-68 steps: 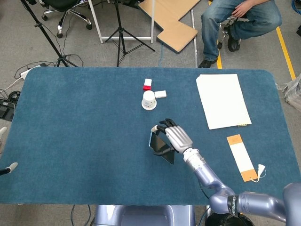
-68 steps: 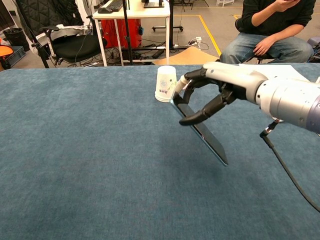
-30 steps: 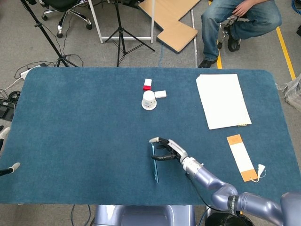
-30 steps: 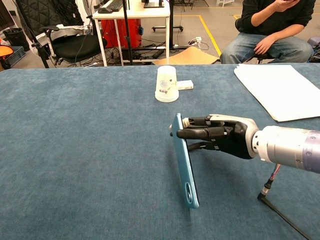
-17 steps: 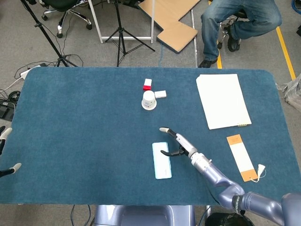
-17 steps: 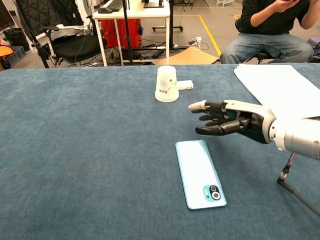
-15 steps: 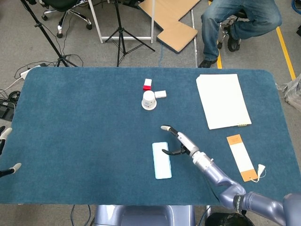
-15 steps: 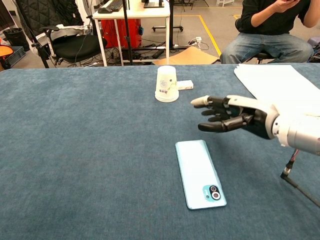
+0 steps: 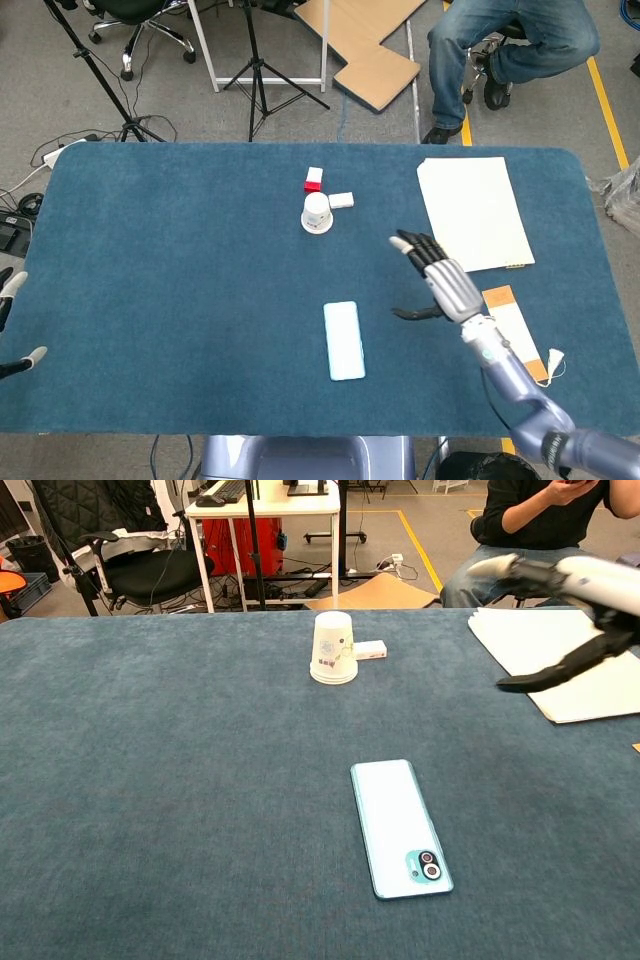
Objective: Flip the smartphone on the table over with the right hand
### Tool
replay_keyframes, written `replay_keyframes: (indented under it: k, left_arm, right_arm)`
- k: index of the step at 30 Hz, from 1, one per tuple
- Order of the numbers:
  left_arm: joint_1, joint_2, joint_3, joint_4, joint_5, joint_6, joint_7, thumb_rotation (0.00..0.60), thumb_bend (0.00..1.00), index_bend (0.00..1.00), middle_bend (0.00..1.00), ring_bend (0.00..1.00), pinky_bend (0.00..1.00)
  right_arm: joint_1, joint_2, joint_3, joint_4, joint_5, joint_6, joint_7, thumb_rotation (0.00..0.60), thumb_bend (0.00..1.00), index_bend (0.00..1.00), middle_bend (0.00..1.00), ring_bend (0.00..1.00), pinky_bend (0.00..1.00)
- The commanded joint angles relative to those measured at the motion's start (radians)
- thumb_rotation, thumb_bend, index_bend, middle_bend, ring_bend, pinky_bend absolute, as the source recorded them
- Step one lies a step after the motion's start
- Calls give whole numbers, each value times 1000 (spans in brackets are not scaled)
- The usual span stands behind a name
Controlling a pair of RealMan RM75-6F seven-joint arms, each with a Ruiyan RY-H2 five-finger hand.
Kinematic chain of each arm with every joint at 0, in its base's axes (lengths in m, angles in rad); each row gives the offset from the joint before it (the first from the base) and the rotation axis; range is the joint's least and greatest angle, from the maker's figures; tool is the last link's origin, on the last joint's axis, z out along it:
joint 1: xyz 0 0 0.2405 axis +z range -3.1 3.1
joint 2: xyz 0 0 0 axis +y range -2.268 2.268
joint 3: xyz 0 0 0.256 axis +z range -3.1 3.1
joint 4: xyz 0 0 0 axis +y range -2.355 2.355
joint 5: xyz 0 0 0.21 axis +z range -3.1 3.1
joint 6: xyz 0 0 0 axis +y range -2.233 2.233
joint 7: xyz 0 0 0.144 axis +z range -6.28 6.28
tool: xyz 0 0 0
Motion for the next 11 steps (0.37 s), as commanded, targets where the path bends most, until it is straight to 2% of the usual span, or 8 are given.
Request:
replay_keyframes:
  k: [1,7,11]
  left_arm:
    - [3,-4,2,4,11,11,-3,600,0,0,0,0,0]
    - [9,-9,8,11,33,28,-8,600,0,0,0,0,0]
    - [15,-9,11,8,52,46,-13,600,0,0,0,0,0]
  right_arm:
    - [-158,128,-34,-126,3,197,-265,600,0,5,0,0,0]
    - [-265,189,-73,-172,23,306,-388,600,0,0,0,0,0]
    - [-302,197,-86,-173,27,348,-425,600,0,6,0,0,0]
